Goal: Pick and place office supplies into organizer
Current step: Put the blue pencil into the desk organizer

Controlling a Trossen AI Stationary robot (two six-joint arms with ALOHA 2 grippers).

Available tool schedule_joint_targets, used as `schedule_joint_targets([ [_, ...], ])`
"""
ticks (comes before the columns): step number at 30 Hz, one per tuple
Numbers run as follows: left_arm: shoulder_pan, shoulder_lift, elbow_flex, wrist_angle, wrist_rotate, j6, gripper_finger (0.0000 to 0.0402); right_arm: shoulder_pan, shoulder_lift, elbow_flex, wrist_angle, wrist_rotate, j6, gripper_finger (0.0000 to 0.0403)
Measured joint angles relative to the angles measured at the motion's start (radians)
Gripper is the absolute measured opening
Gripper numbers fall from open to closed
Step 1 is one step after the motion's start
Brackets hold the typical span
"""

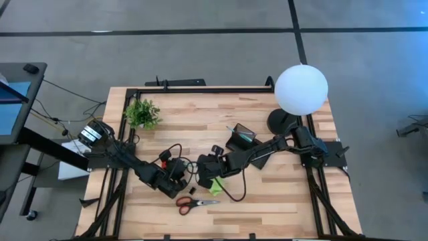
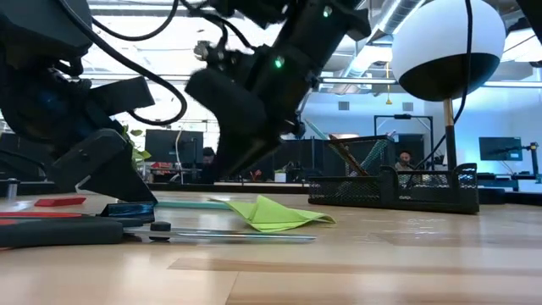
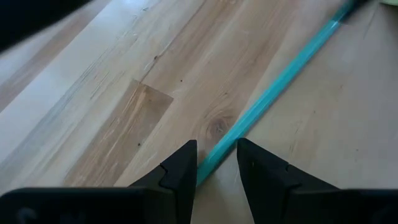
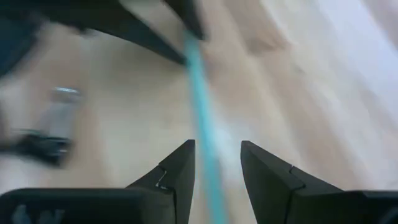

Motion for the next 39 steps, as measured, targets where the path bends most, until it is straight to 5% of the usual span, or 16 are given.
schedule_joint_targets([
  [14, 0.000, 0.000, 0.000, -0.003, 0.004, -0.001, 0.0114, 0.037, -0.002, -0.125, 0.143, -0.003, 0.003, 0.0122],
  [21, 0.000, 0.000, 0.000, -0.003, 0.005, -0.002, 0.0114, 0.049, -0.008, -0.245, 0.245, 0.122, 0.009, 0.0122],
  [30, 0.000, 0.000, 0.000, -0.003, 0.018, -0.006, 0.0114, 0.039, -0.018, -0.434, 0.550, 0.068, 0.030, 0.0122],
  [39, -0.001, 0.001, 0.026, -0.009, 0.031, 0.005, 0.0114, 0.058, -0.018, -0.461, 0.591, 0.102, 0.024, 0.0122],
])
